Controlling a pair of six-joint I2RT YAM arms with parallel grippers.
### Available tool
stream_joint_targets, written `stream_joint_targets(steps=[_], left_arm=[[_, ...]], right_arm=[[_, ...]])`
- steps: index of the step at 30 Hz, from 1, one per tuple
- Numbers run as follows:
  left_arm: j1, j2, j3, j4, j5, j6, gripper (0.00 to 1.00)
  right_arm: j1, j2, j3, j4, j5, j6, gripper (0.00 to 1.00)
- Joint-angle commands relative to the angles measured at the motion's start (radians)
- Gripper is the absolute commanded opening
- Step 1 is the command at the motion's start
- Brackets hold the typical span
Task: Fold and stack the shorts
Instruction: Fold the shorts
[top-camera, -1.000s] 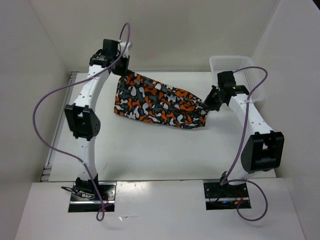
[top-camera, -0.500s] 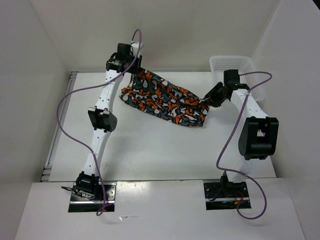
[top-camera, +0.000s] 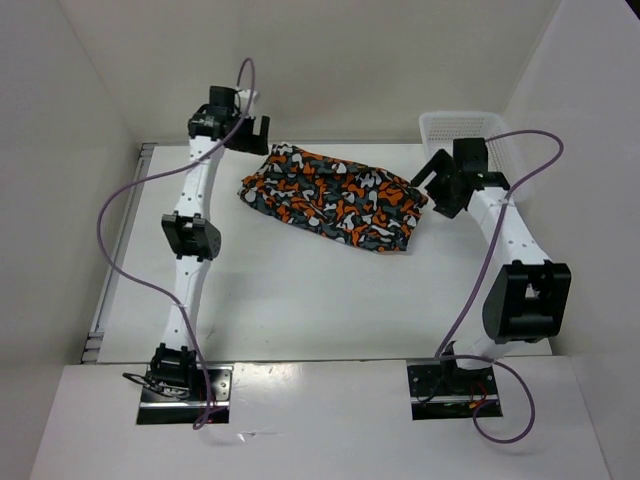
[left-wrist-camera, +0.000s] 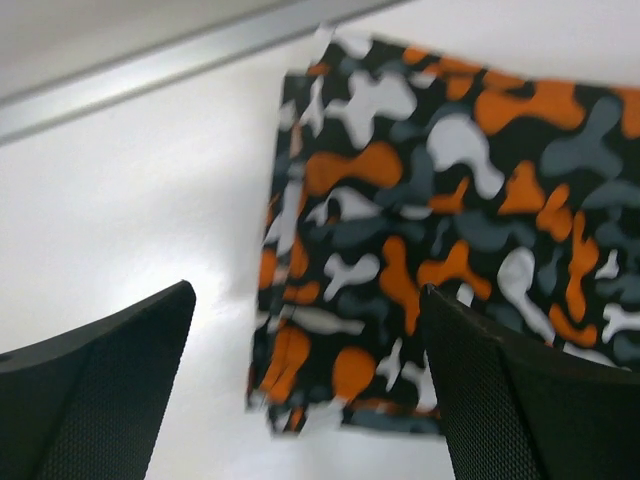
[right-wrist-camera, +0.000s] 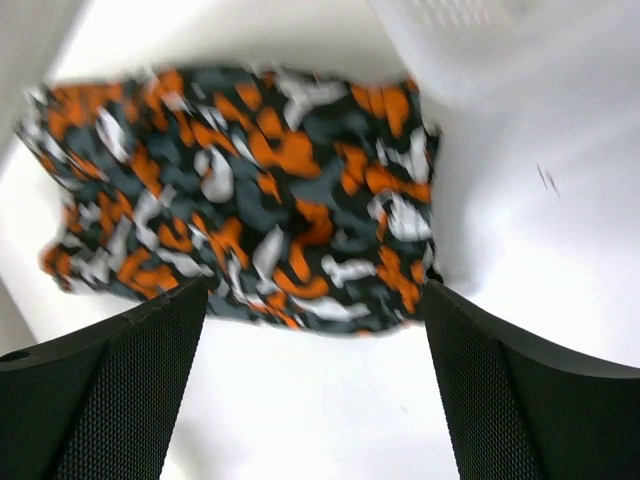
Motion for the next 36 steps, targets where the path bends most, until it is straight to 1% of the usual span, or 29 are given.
stream_joint_targets(steps=[1,4,7,9,12,13,17,22,23,24,25,26,27,28,29,30,32,33,34,35,36], left_arm=[[0.072,-0.098,0.04,-0.23,0.111,0.002,0.99],[0.081,-0.071,0.04,-0.277,0.079,0.002,0.99],[0.081,-0.043,0.04,-0.303,0.05,0.002,0.99],[0.081,-0.031,0.04,-0.314,0.05,0.002,0.99],[0.081,-0.005,0.04,-0.298,0.05,0.002,0.99],[0.069,0.009,0.04,-0.288,0.027,0.002,0.99],[0.055,0.058,0.04,-0.298,-0.012,0.002,0.99],[0.055,0.095,0.04,-0.318,-0.012,0.002,0.99],[0.055,0.104,0.04,-0.318,-0.021,0.002,0.99],[0.055,0.113,0.04,-0.318,-0.021,0.002,0.98],[0.046,0.113,0.04,-0.318,-0.021,0.002,0.92],[0.046,0.123,0.04,-0.318,-0.031,0.002,0.85],[0.046,0.123,0.04,-0.318,-0.032,0.002,0.75],[0.046,0.123,0.04,-0.327,-0.032,0.002,0.63],[0.046,0.123,0.018,-0.327,-0.032,0.002,0.46],[0.046,0.107,-0.007,-0.327,-0.022,0.002,0.42],[0.056,0.06,-0.077,-0.327,-0.004,0.002,0.35],[0.056,0.038,-0.169,-0.327,0.01,0.002,0.25],[0.065,0.014,-0.226,-0.327,0.01,0.002,0.17],[0.075,-0.05,-0.292,-0.327,0.02,0.002,0.09],[0.075,-0.086,-0.361,-0.327,0.049,0.002,0.04]], right_arm=[[0.051,-0.064,-0.096,-0.05,0.021,-0.048,0.92],[0.129,-0.064,-0.157,-0.03,0.034,-0.057,0.92],[0.169,-0.044,-0.205,-0.021,0.018,-0.002,0.92],[0.169,-0.035,-0.257,0.005,0.009,0.041,0.92],[0.169,-0.035,-0.3,0.076,0.018,0.075,0.96],[0.169,-0.018,-0.311,0.091,0.018,0.075,0.96],[0.169,0.116,-0.271,0.104,-0.006,0.066,0.96],[0.169,0.155,-0.294,0.179,-0.026,0.075,0.96],[0.169,0.155,-0.294,0.197,-0.035,0.084,0.94],[0.169,0.155,-0.294,0.197,-0.035,0.084,0.92],[0.169,0.164,-0.294,0.211,-0.035,0.084,0.9],[0.169,0.164,-0.303,0.22,-0.035,0.084,0.85],[0.169,0.164,-0.303,0.229,-0.035,0.084,0.81],[0.169,0.178,-0.303,0.24,-0.035,0.084,0.75],[0.169,0.178,-0.303,0.24,-0.044,0.075,0.7],[0.169,0.193,-0.303,0.24,-0.06,0.075,0.57],[0.169,0.206,-0.303,0.24,-0.078,0.066,0.41],[0.169,0.206,-0.303,0.249,-0.087,0.066,0.24],[0.169,0.206,-0.303,0.249,-0.088,0.066,0.16],[0.169,0.206,-0.312,0.249,-0.088,0.057,0.08],[0.169,0.206,-0.312,0.249,-0.077,0.057,0.0]])
